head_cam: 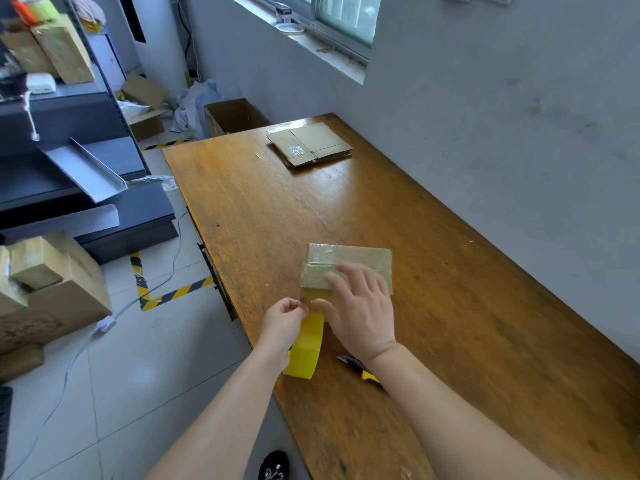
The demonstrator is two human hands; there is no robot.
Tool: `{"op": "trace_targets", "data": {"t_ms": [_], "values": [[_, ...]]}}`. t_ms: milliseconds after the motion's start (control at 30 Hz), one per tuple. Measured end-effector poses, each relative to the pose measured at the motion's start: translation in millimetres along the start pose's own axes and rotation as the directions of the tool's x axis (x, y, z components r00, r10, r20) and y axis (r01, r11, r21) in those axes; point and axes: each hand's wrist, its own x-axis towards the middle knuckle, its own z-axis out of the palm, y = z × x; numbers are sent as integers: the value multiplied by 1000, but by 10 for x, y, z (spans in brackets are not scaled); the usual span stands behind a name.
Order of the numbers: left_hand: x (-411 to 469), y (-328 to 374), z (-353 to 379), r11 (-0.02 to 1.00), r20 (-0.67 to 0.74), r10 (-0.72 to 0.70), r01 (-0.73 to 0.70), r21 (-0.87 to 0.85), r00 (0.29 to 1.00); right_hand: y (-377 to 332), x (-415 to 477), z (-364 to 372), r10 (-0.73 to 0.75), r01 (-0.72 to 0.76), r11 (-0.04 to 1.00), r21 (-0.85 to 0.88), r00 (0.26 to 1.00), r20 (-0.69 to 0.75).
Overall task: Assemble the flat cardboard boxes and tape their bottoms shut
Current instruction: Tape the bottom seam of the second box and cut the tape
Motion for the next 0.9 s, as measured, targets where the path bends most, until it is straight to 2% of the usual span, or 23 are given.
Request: {"op": "trace_targets", "data": {"t_ms": [100,167,333,500,567,767,900], "values": [[32,-14,-11,1000,-8,12,-12,20,1000,-43,190,139,3,6,999,-54,986,168],[49,-17,-18,999,-13,28,-28,27,1000,-31,197,231,33,-22,998,-55,977,213],[110,6,-15,996,-11,42,-41,85,999,-40,194,325,52,-42,998,-56,981,189],[75,6,5,982,63,-43,31,185,997,-45,280,330,51,-41,997,-58,981,187],[2,-44,27,980,47,-67,57,190,997,-56,334,326,70,-61,997,-53,980,184],[-58,37,-20,982,112,25,-45,183,993,-41,311,283,113,-117,993,13,975,191],[-57,65,-46,961,67,73,-88,262,995,-46,297,237,134,-147,988,48,968,213]]}}
